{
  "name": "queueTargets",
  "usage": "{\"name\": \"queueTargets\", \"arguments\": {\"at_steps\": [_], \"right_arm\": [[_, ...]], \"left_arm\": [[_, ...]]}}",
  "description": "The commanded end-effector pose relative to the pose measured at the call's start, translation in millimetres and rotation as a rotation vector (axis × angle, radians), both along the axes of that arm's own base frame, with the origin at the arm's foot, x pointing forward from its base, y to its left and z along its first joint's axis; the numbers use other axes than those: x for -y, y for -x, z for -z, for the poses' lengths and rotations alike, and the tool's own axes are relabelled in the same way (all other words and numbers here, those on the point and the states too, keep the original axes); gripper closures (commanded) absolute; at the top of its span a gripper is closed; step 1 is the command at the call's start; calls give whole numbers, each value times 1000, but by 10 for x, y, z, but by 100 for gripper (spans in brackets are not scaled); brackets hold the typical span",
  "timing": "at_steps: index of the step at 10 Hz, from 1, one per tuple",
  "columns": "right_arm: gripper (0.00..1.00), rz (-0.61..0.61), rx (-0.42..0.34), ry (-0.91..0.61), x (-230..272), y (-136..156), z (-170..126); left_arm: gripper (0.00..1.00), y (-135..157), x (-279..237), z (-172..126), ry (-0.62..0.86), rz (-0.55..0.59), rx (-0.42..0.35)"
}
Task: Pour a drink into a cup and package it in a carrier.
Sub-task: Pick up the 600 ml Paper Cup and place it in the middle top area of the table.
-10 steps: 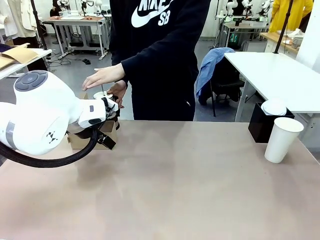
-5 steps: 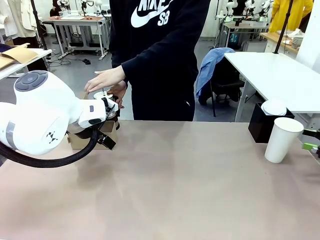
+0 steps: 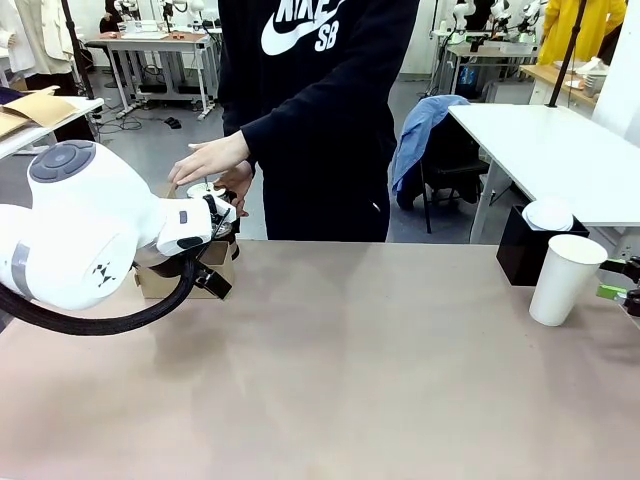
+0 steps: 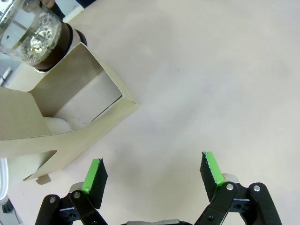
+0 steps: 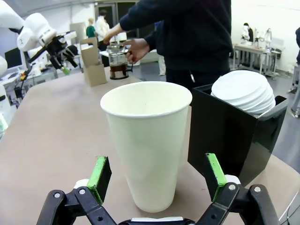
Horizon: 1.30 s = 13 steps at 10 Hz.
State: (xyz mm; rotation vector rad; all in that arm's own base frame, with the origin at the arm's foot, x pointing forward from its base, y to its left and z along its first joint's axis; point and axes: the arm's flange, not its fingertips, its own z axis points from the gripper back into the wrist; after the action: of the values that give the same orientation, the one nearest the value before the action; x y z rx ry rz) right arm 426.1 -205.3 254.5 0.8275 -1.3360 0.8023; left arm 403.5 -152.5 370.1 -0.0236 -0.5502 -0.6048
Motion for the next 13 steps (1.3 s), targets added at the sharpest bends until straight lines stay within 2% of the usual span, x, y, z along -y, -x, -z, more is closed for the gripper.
{"name": "queueTargets", "arguments": {"at_steps": [1,4,7,10,13], "right_arm": [[0,30,13,-10,-52,-136,-4],[0,41,27,-47,-110,-330,118],[0,-5,14,-47,-210,-406,213],[0,-56,-11,-50,-264,-298,286],[0,-97,-11,-48,-337,-190,224]], "left_arm": [[0,0,-4,-1,2,0,0],[0,0,-4,-1,2,0,0],[0,0,-4,-1,2,0,0],[0,0,-4,-1,2,0,0],[0,0,-4,-1,2,0,0]]}}
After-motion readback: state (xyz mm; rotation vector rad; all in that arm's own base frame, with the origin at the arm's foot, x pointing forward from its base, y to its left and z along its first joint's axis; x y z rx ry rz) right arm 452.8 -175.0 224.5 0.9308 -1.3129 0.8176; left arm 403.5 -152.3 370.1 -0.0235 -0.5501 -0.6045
